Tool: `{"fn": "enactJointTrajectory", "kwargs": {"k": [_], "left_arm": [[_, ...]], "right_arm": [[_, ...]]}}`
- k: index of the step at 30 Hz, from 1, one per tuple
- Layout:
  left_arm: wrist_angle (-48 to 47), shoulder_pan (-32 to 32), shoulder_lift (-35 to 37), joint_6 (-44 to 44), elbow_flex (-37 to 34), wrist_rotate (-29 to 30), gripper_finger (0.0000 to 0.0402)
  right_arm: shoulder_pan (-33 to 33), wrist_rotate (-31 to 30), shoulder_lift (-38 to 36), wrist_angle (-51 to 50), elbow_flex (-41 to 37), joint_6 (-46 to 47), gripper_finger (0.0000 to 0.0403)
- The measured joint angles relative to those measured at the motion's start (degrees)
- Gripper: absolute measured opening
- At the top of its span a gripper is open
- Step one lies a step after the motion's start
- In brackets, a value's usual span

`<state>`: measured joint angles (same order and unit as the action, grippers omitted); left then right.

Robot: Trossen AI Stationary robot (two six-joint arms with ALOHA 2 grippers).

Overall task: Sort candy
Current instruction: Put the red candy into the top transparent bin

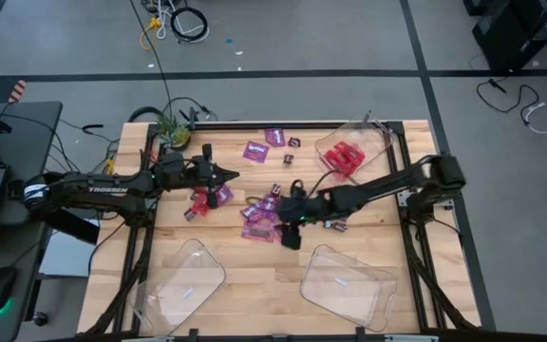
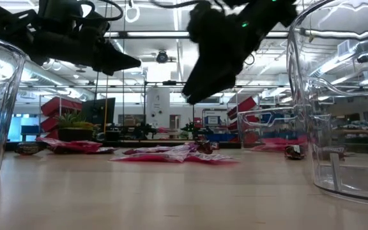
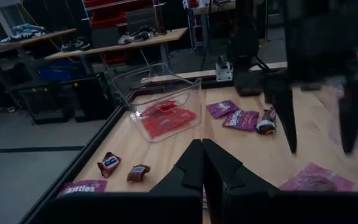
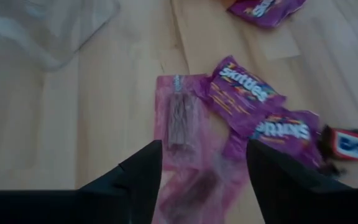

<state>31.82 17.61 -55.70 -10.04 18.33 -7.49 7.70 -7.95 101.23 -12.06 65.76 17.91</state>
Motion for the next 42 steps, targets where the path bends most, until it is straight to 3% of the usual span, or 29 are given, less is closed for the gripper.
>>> {"fn": "enactJointTrajectory", "kwargs": {"k": [10, 20, 26, 36, 42], "left_arm": [[0.12, 0.0, 0.0, -1.22, 0.02, 0.0, 0.0002], [-0.12, 0.0, -0.02, -1.29, 0.02, -0.04, 0.0002], [-0.35, 0.0, -0.04, -1.29, 0.04, -0.04, 0.0002], [-0.47, 0.0, -0.04, -1.27, 0.05, -0.04, 0.0002], [-0.48, 0.0, -0.05, -1.27, 0.07, -0.04, 0.0002]], "right_arm": [[0.79, -0.98, 13.24, -2.17, 10.43, -4.31, 0.0264], [0.52, -0.84, 19.64, -2.25, 12.48, -2.93, 0.0231], [0.53, 0.46, 19.68, -3.19, 12.52, -1.58, 0.0177], [0.53, 2.12, 18.21, -5.66, 13.45, -4.19, 0.0019], [0.53, 3.5, 12.97, -13.98, 17.44, -6.45, 0.002]]}}
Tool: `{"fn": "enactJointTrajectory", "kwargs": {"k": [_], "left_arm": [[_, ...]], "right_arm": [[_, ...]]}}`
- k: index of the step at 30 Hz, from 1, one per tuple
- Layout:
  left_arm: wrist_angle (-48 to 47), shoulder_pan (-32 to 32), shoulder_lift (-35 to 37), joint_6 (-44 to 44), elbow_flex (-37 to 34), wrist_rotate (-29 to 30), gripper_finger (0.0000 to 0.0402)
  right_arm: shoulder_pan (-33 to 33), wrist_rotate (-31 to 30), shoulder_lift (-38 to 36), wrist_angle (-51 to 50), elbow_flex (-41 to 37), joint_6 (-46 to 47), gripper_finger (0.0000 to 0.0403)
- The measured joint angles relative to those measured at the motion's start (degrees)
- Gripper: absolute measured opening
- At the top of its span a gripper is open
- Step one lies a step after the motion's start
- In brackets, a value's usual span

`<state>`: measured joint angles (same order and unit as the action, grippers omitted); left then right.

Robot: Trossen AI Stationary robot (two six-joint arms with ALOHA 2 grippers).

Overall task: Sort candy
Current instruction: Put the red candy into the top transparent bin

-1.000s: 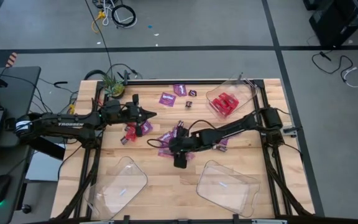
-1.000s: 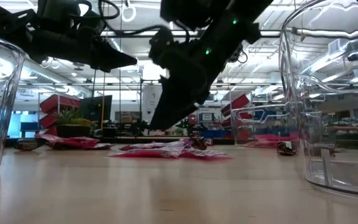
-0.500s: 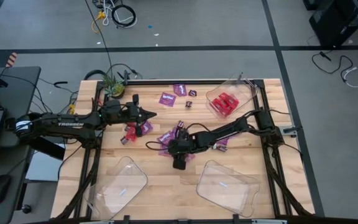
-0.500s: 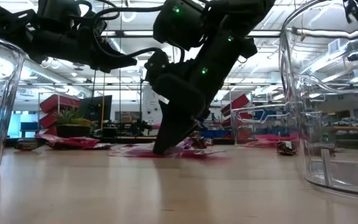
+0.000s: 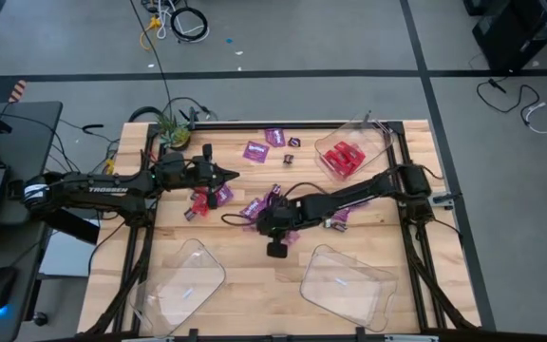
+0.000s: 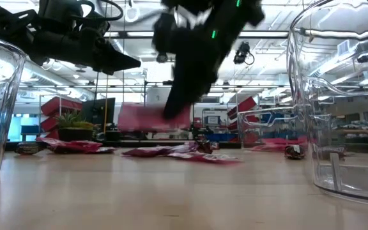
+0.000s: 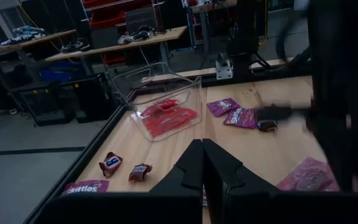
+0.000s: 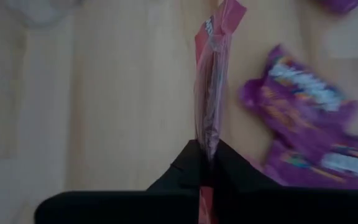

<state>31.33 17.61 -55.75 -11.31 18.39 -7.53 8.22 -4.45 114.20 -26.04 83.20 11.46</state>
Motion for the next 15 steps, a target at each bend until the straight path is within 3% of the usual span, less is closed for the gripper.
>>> {"fn": "enactJointTrajectory", "kwargs": {"k": [8, 11, 15], "left_arm": [[0.04, 0.0, -0.02, 0.0, 0.0, 0.0, 0.0002], [0.07, -0.02, -0.02, 0.0, 0.0, 0.0, 0.0002], [0.11, -0.02, -0.02, 0.01, 0.0, 0.0, 0.0002]], "right_arm": [[-5.75, -8.2, -16.44, -18.35, 1.12, -0.72, 0.0006], [-11.36, -13.16, -22.62, -24.39, 0.46, 0.19, 0.0008], [-21.97, -14.42, -30.09, -26.99, -6.02, 1.39, 0.0008]]}}
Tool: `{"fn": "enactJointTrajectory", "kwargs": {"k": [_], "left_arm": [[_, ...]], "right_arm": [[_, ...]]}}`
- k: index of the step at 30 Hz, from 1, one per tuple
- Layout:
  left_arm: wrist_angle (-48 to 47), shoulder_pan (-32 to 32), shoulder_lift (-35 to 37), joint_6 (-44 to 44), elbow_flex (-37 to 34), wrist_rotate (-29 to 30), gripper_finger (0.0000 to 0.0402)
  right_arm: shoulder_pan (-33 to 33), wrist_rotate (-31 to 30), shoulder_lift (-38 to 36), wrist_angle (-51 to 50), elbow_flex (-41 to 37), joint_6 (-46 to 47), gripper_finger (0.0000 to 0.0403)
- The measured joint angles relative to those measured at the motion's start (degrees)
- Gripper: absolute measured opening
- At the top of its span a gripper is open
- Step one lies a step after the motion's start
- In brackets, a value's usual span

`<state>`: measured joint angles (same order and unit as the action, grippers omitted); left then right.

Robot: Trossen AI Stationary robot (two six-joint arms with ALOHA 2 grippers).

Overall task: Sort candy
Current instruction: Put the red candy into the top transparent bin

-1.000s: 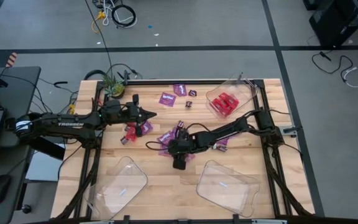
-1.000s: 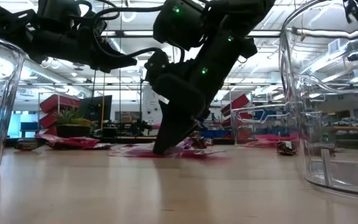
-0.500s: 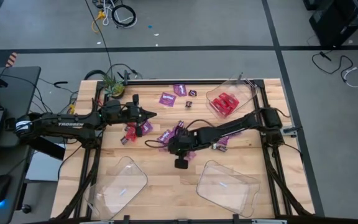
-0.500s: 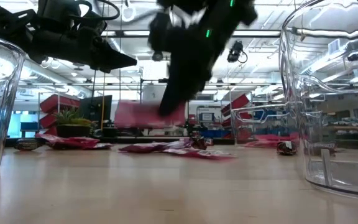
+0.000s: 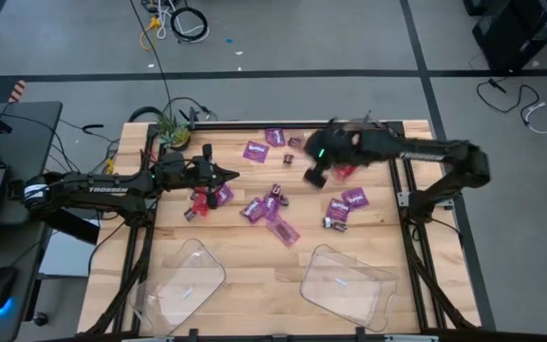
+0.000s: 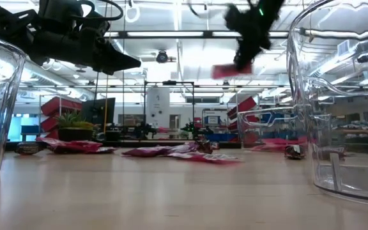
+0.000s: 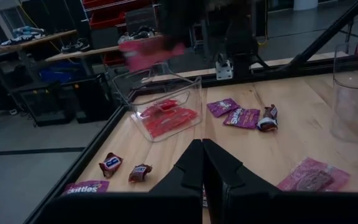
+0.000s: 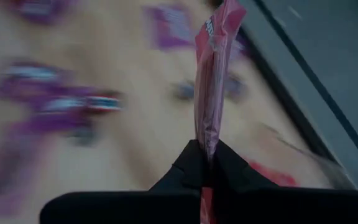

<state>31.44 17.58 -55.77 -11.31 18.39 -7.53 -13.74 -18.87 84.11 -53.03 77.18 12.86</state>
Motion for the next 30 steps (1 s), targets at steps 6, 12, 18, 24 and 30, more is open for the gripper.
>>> {"fn": "enactJointTrajectory", "kwargs": {"k": [6, 12, 18, 24, 30], "left_arm": [[0.0, 0.0, 0.0, -0.18, 0.0, 0.0, 0.0002], [0.57, 0.0, 0.0, -0.27, 0.01, 0.01, 0.0002], [0.88, 0.0, 0.0, -0.19, 0.02, 0.02, 0.0002], [0.81, 0.0, 0.0, -0.05, 0.02, 0.02, 0.0002], [0.32, 0.0, 0.0, -0.01, 0.02, 0.02, 0.0002]], "right_arm": [[-13.81, 6.9, -7.56, 8.01, -17.46, -0.16, 0.0007], [-21.06, 13.1, -9.45, 18.43, -30.78, 0.19, 0.0007], [-25.64, 17.51, -7.14, 21.58, -34.22, 2.39, 0.0012], [-27.09, 19.39, -3.85, 21.92, -34.52, 2.8, 0.0044], [-27.07, 20.09, -2.41, 22.48, -34.2, 2.97, 0.0102]]}}
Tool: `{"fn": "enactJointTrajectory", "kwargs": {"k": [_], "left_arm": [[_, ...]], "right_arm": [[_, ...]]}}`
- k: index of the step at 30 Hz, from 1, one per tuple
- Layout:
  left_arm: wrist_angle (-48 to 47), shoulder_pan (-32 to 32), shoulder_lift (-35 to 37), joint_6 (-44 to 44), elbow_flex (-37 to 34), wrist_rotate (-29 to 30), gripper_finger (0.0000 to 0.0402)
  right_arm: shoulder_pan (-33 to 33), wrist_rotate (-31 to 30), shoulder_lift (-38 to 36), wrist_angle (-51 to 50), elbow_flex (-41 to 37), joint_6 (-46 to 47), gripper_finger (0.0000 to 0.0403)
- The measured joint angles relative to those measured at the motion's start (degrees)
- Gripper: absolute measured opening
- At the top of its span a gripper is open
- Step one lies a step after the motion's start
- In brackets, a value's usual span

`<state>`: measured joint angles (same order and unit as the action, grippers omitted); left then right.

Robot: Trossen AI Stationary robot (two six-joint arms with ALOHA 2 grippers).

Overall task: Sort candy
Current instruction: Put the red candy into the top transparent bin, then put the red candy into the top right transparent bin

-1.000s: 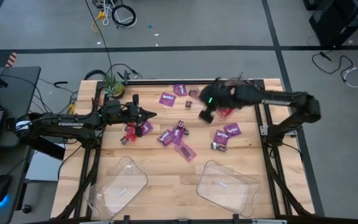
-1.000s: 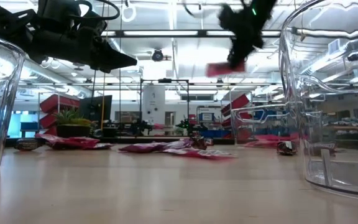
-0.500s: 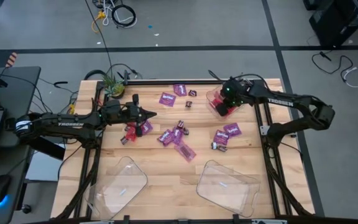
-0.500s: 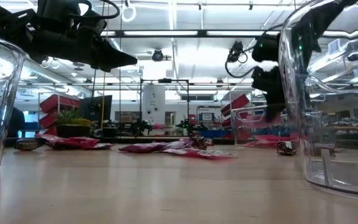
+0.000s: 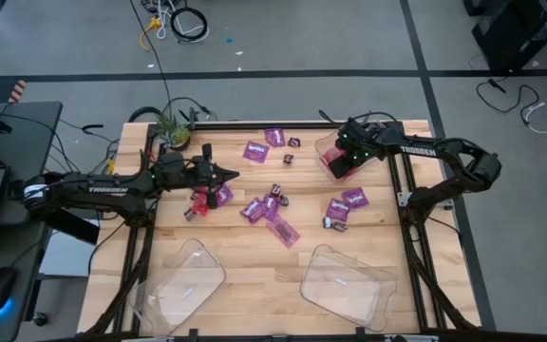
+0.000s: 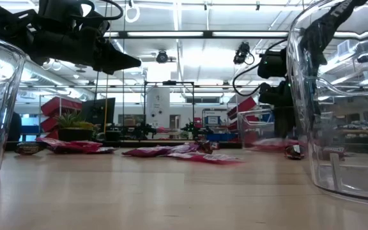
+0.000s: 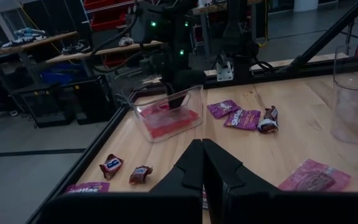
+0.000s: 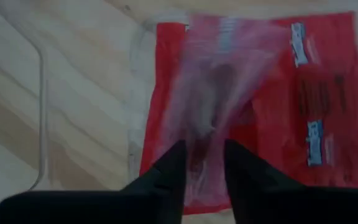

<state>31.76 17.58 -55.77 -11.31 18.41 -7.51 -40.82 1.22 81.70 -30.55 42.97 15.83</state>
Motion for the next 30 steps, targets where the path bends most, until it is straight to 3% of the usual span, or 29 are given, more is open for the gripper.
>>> {"fn": "enactJointTrajectory", "kwargs": {"k": [8, 13, 20, 25, 30], "left_arm": [[0.05, 0.0, 0.0, 0.02, 0.0, 0.0, 0.0002], [0.06, 0.0, 0.0, 0.02, 0.0, 0.0, 0.0002], [0.06, 0.0, 0.0, 0.06, 0.0, 0.02, 0.0002], [0.08, 0.0, 0.0, 0.07, 0.0, 0.94, 0.0002], [0.1, 0.0, 0.0, 0.09, 0.0, 1.62, 0.0002]], "right_arm": [[1.12, -5.14, -4.81, -11.15, 7.96, -1.46, 0.0217], [7.91, -4.09, -8.64, -14.36, 13.78, 0.65, 0.0267], [25.7, -3.28, -7.01, -10.49, 15.13, 11.03, 0.0266], [38.18, -5.84, -0.65, -3.84, 15.13, 20.1, 0.0255], [46.03, -8.65, 7.61, 5.4, 15.13, 25.33, 0.0248]]}}
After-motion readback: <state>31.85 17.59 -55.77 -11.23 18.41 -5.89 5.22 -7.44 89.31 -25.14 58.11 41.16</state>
